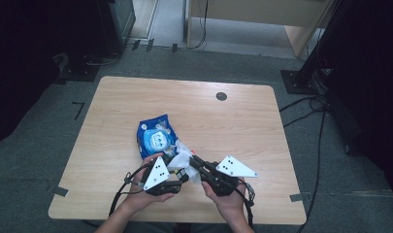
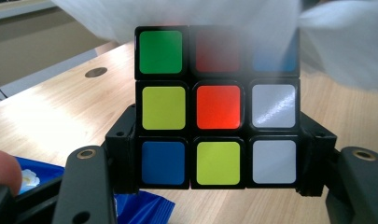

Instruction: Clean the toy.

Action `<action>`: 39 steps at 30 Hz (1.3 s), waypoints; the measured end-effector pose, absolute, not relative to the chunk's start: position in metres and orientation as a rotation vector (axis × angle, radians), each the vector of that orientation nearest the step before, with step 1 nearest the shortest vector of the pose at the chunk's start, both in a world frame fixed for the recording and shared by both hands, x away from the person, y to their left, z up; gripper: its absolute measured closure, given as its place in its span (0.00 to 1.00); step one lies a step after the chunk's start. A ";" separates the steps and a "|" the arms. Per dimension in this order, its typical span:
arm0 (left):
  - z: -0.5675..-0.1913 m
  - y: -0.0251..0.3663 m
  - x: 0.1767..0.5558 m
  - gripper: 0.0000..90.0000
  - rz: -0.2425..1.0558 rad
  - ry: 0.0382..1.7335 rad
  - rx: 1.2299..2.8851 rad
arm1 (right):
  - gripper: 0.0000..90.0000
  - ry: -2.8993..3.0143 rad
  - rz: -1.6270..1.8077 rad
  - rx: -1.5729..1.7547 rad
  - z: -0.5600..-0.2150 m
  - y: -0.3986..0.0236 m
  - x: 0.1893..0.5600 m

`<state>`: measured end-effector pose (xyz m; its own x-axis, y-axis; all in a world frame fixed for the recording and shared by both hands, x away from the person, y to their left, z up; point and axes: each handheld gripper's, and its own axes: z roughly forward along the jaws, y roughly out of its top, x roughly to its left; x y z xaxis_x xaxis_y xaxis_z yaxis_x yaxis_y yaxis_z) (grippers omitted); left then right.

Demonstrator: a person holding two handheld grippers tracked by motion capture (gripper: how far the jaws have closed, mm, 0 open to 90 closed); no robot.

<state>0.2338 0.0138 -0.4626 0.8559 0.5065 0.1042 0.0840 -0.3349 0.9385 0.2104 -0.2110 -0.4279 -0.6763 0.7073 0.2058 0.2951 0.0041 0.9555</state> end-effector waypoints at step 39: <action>-0.464 0.028 0.244 0.38 0.451 0.495 1.844 | 0.54 1.849 1.500 1.435 -0.459 -0.268 0.245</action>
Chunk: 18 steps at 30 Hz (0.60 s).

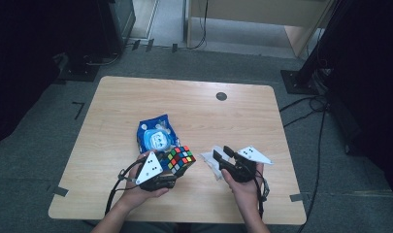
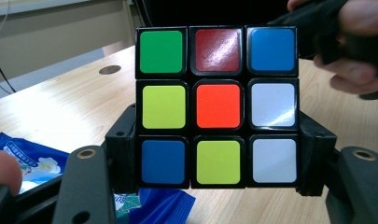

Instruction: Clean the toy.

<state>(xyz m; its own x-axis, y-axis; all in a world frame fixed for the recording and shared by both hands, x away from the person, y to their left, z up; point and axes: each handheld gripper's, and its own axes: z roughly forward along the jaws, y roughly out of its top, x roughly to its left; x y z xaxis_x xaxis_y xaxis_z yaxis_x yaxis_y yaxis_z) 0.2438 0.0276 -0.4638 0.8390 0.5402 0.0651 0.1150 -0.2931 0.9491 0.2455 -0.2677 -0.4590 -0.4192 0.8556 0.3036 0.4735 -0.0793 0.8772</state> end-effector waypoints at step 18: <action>-0.468 0.013 0.237 0.38 0.513 0.511 1.840 | 0.22 1.935 1.820 1.555 -0.433 -0.211 0.223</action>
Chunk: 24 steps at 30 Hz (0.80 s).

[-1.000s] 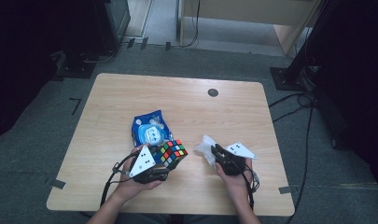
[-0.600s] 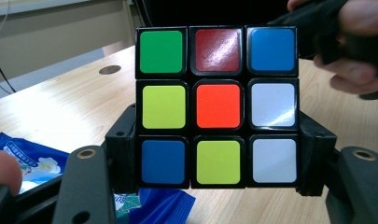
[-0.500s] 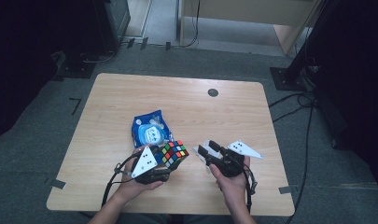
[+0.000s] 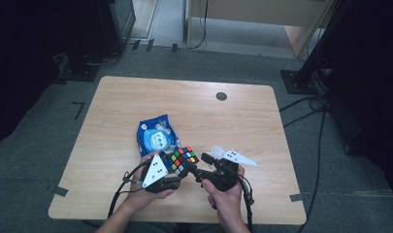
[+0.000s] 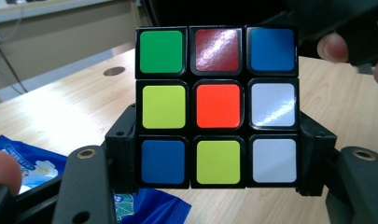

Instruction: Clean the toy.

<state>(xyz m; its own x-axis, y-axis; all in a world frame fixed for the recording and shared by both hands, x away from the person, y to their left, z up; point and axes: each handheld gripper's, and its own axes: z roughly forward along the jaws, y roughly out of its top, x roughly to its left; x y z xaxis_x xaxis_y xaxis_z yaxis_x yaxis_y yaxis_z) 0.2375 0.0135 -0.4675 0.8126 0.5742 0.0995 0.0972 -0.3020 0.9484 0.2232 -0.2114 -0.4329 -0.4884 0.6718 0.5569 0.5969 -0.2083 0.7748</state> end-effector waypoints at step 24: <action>-0.476 0.006 0.233 0.34 0.568 0.391 1.934 | 0.39 1.951 1.796 1.665 -0.434 -0.225 0.231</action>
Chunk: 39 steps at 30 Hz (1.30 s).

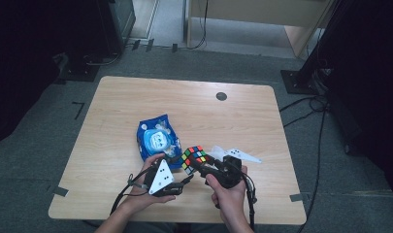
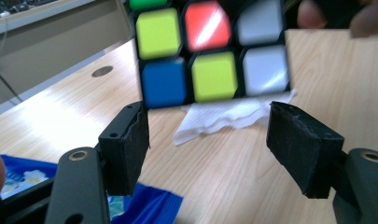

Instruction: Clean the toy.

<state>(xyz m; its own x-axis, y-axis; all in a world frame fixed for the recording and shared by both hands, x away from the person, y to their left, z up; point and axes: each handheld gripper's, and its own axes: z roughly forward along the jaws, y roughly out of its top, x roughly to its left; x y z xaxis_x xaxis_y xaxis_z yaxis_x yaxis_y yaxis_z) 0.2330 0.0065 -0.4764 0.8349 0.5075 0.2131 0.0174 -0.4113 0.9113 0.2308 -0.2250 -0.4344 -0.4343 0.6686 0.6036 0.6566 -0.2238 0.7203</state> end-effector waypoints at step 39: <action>-0.476 0.002 0.229 0.30 0.709 0.354 1.982 | 0.38 2.117 1.689 1.608 -0.436 -0.220 0.235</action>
<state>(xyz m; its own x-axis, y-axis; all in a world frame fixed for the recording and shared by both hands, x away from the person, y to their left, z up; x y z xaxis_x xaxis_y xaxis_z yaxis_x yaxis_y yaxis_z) 0.2289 0.0022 -0.4761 0.7886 0.5172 0.3325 -0.0441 -0.4918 0.8696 0.2353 -0.2199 -0.4356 -0.4784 0.6822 0.5530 0.6906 -0.0967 0.7167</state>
